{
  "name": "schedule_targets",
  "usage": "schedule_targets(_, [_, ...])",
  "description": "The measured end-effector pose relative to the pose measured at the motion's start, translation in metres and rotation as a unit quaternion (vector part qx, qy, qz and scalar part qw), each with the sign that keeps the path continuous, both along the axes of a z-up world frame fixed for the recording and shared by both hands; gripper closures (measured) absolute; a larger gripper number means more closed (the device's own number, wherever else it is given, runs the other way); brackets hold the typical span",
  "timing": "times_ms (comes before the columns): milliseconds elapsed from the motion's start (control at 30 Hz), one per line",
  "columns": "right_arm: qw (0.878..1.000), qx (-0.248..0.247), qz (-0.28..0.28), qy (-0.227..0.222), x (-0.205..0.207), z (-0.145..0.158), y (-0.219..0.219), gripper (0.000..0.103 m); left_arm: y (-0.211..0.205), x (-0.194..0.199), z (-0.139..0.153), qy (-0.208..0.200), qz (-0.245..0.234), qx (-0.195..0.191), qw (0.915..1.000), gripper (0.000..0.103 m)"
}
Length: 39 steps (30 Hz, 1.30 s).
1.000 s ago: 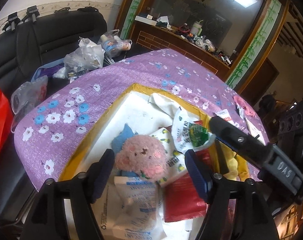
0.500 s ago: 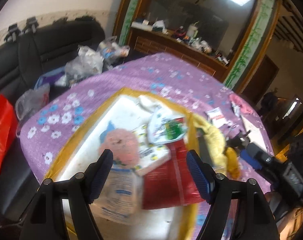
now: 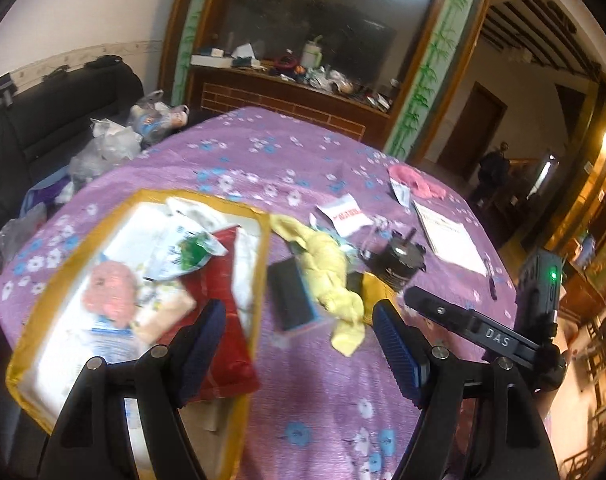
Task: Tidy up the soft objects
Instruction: 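Move the left tool to the yellow towel while the right tool reaches the yellow padded envelope, then grasp the yellow towel with the left tool while the right tool grasps the yellow envelope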
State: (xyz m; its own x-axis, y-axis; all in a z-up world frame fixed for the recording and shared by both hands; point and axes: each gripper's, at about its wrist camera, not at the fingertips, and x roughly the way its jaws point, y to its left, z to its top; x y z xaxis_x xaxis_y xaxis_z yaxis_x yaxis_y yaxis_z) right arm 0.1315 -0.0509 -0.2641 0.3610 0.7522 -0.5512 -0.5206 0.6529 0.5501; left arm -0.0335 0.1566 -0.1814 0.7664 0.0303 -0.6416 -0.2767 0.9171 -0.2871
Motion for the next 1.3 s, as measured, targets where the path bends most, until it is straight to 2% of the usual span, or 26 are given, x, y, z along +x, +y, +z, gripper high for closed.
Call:
schedule_targets(333, [1.0,-0.004,-0.006,-0.005,-0.005,-0.001,0.002,0.029,-0.009,0.019,-0.02,0.026,-0.011,-0.009,0.9996,0.024])
schedule_targets(667, [1.0,0.01,-0.008,0.028,0.003,-0.01,-0.001,0.029,-0.01,0.025,-0.025,0.033,-0.023,-0.016,0.9991,0.024])
schedule_targets(833, [0.998,-0.011,-0.029,0.051,0.01,-0.012,0.0,0.029,-0.009,0.027,-0.022,0.028,-0.027,-0.012,0.9992,0.024])
schedule_targets(1033, [0.996,-0.048,-0.037,0.068,0.023,-0.022,0.023,0.029,-0.001,0.031,-0.02,0.025,-0.022,-0.02,0.9992,0.024])
schedule_targets(1100, [0.995,-0.059,-0.039,0.065,0.021,-0.026,0.027,0.034,-0.001,0.035,-0.019,0.026,-0.025,-0.021,0.9991,0.024])
schedule_targets(1167, [0.995,-0.077,-0.042,0.051,0.018,-0.026,0.03,0.046,-0.002,0.043,-0.017,0.03,-0.031,-0.022,0.9988,0.024])
schedule_targets(1300, [0.995,-0.064,-0.046,0.059,0.018,-0.028,0.024,0.054,-0.01,0.074,-0.018,0.073,-0.053,-0.014,0.9958,0.024])
